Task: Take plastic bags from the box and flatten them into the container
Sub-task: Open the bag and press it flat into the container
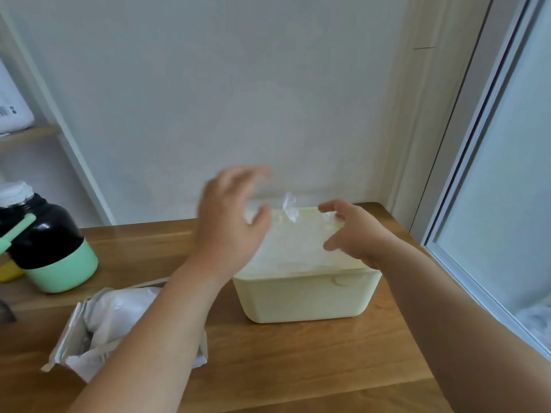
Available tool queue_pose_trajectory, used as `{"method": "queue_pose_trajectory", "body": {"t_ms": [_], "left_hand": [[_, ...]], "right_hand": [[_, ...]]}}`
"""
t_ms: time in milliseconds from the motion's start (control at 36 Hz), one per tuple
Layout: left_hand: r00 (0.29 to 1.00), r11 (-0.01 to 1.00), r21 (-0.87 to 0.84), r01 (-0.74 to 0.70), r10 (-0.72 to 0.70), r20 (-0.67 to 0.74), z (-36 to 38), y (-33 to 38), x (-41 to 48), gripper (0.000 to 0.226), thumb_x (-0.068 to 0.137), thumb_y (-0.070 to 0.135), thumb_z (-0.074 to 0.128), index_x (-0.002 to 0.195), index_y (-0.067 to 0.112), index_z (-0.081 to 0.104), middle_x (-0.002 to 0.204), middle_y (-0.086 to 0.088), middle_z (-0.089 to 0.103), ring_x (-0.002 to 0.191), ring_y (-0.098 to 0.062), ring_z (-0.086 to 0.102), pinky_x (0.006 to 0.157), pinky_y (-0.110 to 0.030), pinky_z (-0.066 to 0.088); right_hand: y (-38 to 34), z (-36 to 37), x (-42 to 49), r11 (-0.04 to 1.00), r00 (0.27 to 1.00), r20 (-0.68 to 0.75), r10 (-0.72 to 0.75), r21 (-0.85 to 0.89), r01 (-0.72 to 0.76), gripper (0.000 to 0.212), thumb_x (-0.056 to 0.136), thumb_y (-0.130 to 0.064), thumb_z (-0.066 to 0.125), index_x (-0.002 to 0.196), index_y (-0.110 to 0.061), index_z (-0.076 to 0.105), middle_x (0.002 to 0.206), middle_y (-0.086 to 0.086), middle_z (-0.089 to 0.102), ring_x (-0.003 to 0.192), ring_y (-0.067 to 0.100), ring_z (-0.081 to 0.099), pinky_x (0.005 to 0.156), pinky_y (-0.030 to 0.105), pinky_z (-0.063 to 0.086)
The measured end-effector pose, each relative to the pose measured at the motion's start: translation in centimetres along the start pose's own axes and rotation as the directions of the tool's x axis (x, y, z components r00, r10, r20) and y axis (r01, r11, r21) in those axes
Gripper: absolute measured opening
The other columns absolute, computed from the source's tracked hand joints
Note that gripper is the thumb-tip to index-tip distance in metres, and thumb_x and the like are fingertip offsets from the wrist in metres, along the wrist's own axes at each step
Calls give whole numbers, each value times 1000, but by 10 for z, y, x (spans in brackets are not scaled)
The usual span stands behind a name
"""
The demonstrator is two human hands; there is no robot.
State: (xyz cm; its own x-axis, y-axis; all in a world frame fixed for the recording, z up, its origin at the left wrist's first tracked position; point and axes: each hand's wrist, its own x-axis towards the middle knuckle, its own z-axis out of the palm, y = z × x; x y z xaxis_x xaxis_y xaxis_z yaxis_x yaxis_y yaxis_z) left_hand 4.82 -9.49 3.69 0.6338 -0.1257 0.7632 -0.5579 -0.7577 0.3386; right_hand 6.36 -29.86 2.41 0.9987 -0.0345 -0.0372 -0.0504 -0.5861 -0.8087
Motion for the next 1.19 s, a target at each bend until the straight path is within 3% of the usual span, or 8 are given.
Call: {"method": "queue_pose_trajectory", "body": {"t_ms": [83,167,250,333,583,722,945,1195], "left_hand": [[822,990,109,-95,17,569,15,6,11,40,94,36,54,133,32,56,144,8,45,135,-18,34,110,-41,31],[554,963,245,-115,-143,820,31,1,14,53,95,42,55,145,38,39,157,12,25,145,-11,20,116,-38,20],[362,955,294,-33,-262,895,39,-4,13,62,96,42,55,151,35,28,159,10,22,145,-14,24,117,-31,22],[271,946,324,23,-318,909,47,-2,13,60,98,37,50,152,33,25,159,6,24,142,-19,31,114,-29,26],[79,956,282,-86,-275,958,63,-3,11,47,106,16,27,153,24,24,159,4,24,144,-18,25,114,-27,20],[135,950,312,20,-312,940,67,-8,11,50,103,12,34,152,19,28,157,3,30,142,-17,31,110,-24,24],[549,944,152,294,-297,781,38,-17,9,35,98,25,52,132,27,57,135,9,56,116,-9,54,96,-22,39],[802,895,-26,444,-384,457,-47,-30,-21,20,98,21,55,111,28,69,97,20,63,89,3,59,67,1,38]], "right_hand": [[2,-2,5,989,999,33,-12,-146,17,69,75,7,66,133,-27,51,117,3,50,69,23,58,57,29,47],[3,-2,7,917,997,29,-72,-392,78,67,81,1,59,140,-25,42,148,7,31,116,23,50,88,29,47],[0,-1,2,769,985,-10,-174,-626,130,59,89,-8,51,144,-26,37,157,2,13,141,25,21,111,39,23],[-5,3,0,692,968,85,-235,-686,228,47,93,-24,51,139,-29,45,152,-6,31,138,16,30,110,35,21],[2,13,23,663,798,486,355,-733,151,67,95,-38,48,152,-20,17,158,0,20,143,22,24,112,36,22],[7,17,29,662,805,471,362,-737,133,57,95,-33,46,147,-15,32,151,4,34,136,24,36,109,35,29],[-5,2,12,847,987,162,17,-527,72,50,93,-19,46,142,-24,41,147,-4,42,132,17,41,105,26,31],[-52,43,-39,922,943,-18,-332,-219,320,33,92,-19,48,123,-24,59,107,-14,60,85,4,56,70,15,43]]}}
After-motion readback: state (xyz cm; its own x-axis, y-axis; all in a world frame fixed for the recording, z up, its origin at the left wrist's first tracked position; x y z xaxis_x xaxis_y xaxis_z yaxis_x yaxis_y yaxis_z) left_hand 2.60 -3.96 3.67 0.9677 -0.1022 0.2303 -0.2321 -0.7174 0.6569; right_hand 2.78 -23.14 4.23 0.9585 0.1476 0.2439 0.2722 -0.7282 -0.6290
